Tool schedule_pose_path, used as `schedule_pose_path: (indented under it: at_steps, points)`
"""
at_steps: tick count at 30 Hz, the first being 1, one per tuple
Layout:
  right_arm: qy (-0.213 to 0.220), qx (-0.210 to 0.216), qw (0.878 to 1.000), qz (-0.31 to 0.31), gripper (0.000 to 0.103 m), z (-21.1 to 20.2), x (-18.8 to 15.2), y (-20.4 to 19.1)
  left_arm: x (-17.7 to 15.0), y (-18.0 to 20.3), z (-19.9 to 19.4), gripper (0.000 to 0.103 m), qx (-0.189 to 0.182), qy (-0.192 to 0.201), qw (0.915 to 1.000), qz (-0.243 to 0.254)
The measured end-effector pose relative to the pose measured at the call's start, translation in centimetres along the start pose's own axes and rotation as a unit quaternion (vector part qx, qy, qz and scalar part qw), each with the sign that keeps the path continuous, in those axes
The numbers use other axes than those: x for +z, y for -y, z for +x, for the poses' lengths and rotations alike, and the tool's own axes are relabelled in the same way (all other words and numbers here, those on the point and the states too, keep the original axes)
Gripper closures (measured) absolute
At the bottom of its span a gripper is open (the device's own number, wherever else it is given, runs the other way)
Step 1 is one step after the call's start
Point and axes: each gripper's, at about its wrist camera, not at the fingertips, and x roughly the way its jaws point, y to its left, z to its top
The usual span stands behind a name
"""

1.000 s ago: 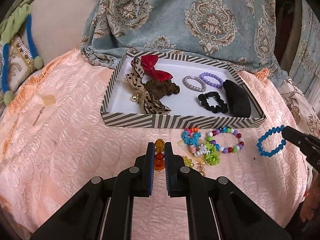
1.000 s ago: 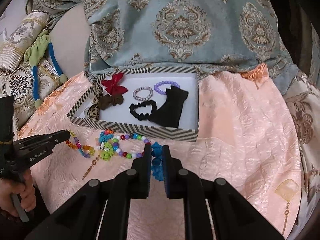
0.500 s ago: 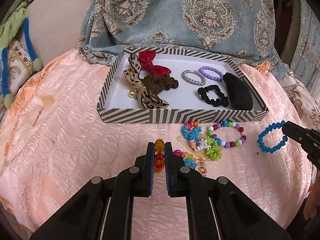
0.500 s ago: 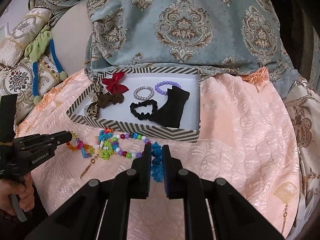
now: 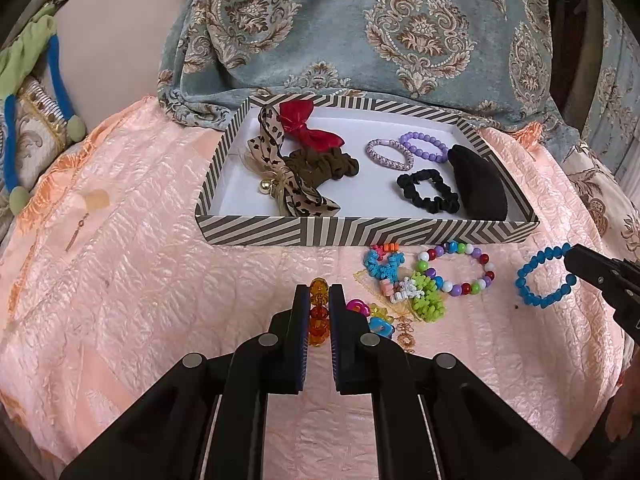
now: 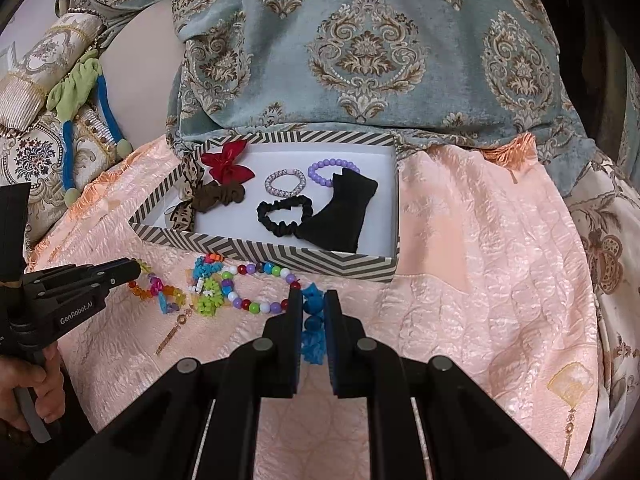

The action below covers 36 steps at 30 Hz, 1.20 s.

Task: Organize jewelry
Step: 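Hold the amber and blue bracelets raised above the bedspread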

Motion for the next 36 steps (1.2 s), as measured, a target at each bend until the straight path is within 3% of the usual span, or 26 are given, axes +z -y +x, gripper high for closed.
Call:
schedule_pose_path:
  at_steps: [36]
  points:
    - [0.006, -0.006, 1.000, -0.007, 0.093, -0.29, 0.02, -0.12, -0.05, -0.16, 0.04, 0.103, 0.001, 0.000, 1.0000, -0.001]
